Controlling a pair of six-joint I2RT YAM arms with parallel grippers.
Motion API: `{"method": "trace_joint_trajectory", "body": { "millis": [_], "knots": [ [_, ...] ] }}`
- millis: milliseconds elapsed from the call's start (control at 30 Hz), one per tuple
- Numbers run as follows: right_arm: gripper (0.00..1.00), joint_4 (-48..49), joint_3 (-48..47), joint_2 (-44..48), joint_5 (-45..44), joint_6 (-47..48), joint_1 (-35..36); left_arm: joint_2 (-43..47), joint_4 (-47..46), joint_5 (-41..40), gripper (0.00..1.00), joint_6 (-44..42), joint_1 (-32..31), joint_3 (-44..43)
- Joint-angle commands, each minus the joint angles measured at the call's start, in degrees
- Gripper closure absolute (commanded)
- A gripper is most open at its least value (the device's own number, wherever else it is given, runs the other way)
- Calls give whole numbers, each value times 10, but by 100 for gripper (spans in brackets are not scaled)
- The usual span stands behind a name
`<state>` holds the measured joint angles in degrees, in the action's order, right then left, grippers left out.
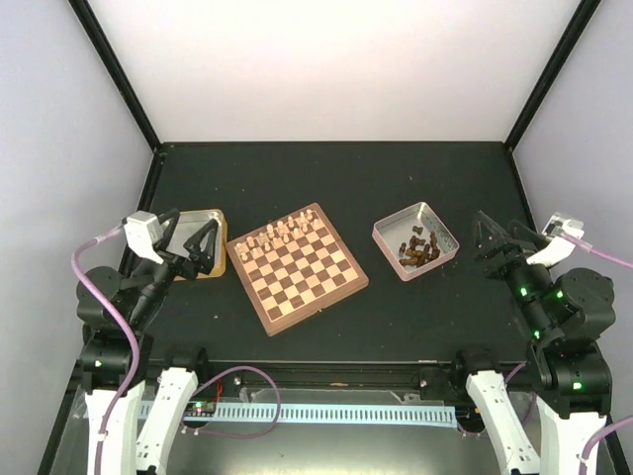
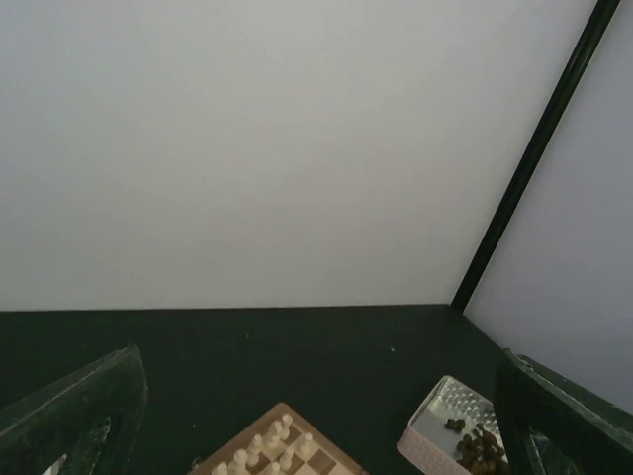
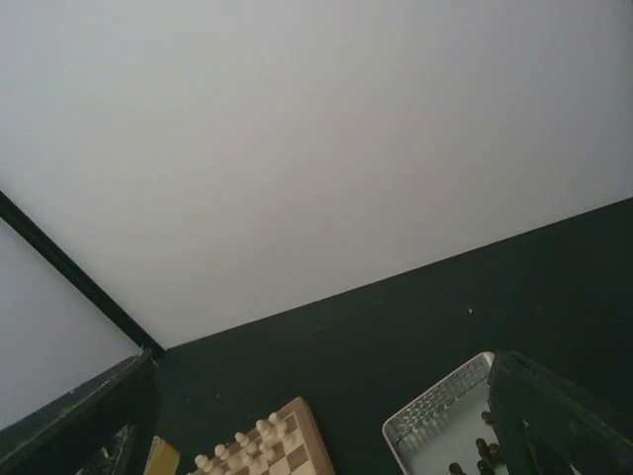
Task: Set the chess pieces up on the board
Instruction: Pick up the chess piece from the storage box.
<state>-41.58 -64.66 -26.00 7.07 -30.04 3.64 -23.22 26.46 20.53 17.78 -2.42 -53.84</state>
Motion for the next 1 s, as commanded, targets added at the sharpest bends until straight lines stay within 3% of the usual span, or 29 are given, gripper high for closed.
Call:
{"method": "trace_joint_trajectory", "body": {
  "millis": [0, 133, 333, 533, 833, 967],
  "knots": [
    [9, -10, 17, -1, 62, -20, -15, 20, -27, 27, 2, 9, 12, 31],
    [7, -5, 44, -20, 93, -31, -22, 44, -32, 32, 1, 36, 16, 78],
    [15, 28, 93, -74, 162, -14, -26, 59, -61, 97, 1, 88, 20, 161],
    [19, 20, 102, -171, 97, 20, -27, 43, -88, 148, 1, 112, 21, 219],
    [55, 11, 82, -384, 47, 62, -13, 1, -90, 175, 1, 105, 22, 249],
    [61, 23, 67, -496, 20, 64, 19, -9, -89, 181, 1, 93, 22, 253]
  ]
}}
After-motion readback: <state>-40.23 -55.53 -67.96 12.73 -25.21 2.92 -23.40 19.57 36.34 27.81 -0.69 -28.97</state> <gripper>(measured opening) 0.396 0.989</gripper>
